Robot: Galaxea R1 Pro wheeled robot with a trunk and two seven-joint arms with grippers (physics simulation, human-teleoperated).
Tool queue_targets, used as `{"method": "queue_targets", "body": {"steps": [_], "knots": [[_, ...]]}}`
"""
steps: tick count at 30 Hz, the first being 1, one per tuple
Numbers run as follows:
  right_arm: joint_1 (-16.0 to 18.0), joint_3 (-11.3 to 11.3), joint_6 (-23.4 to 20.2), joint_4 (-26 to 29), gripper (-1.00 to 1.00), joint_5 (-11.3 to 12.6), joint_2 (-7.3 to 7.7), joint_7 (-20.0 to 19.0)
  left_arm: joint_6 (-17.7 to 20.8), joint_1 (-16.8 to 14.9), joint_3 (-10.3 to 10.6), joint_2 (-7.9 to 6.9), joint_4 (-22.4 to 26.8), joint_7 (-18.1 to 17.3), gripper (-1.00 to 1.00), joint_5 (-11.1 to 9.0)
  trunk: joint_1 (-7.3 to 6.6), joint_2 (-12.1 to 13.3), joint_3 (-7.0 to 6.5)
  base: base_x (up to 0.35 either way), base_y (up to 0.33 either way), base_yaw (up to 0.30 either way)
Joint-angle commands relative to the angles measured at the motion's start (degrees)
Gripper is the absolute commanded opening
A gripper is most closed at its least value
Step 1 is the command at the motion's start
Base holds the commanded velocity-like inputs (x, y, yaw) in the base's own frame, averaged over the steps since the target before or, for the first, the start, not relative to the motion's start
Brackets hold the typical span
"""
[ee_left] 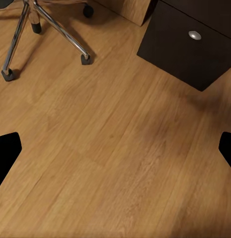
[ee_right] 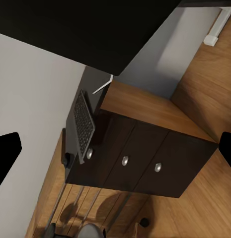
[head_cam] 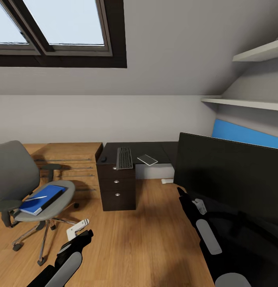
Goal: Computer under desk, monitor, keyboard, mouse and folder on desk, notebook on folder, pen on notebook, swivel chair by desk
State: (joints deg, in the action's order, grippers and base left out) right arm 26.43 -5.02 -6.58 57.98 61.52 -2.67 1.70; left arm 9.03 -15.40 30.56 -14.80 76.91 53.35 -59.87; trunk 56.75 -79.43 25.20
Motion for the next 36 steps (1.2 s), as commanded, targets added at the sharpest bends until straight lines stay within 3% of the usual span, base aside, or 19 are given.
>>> {"method": "queue_targets", "body": {"steps": [1, 36], "knots": [[0.03, -0.18, -0.37, 0.09, 1.0, 0.45, -0.06, 0.17, 0.29, -0.07, 0.12, -0.06, 0.08, 0.35, 1.0, -0.12, 0.0, -0.04, 0.07, -0.001, 0.0, 0.0], [0.03, -0.15, -0.45, -0.06, 1.0, 0.45, -0.04, 0.15, 0.29, -0.07, 0.12, -0.06, -0.18, 0.38, 1.0, -0.33, 0.0, -0.04, 0.07, 0.0, 0.0, 0.0]]}}
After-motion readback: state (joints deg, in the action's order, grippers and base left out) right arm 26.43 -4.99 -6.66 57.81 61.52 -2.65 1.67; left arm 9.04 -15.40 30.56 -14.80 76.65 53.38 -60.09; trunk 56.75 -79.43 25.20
